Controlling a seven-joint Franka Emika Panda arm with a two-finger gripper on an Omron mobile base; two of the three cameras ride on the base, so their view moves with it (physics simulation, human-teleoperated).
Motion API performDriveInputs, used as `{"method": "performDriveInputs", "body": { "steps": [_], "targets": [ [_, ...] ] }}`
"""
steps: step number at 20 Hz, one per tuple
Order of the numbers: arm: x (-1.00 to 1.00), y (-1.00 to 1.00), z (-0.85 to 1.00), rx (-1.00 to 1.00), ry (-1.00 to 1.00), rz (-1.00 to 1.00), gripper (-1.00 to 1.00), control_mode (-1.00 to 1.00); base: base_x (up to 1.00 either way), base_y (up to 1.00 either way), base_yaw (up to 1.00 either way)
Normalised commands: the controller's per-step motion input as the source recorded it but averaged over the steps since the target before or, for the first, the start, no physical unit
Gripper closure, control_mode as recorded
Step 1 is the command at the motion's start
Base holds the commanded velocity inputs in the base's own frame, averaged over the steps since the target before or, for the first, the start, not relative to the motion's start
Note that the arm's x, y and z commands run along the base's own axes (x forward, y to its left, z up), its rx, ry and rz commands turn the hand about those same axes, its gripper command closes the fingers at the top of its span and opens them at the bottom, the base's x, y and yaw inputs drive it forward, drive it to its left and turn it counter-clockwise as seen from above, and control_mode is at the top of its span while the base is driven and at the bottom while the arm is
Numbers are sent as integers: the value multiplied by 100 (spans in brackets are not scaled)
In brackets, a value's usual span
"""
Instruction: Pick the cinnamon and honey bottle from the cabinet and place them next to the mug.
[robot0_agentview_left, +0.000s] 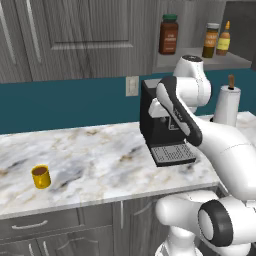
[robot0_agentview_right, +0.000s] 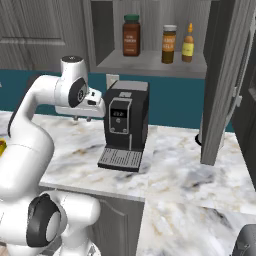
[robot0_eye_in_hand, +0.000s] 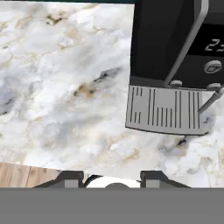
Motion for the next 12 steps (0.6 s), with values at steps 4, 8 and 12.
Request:
{"method": "performDriveInputs", "body": {
  "steps": [4, 8, 12],
  "targets": [
    [-18, -15, -2, 0, -17, -8, -100, -100, 0, 0, 0],
    [-55, -26, 64, -5, -53, -14, -100, -100, 0, 0, 0],
    [-43, -41, 100, -9, -60, -14, -100, -100, 0, 0, 0]
  ]
}}
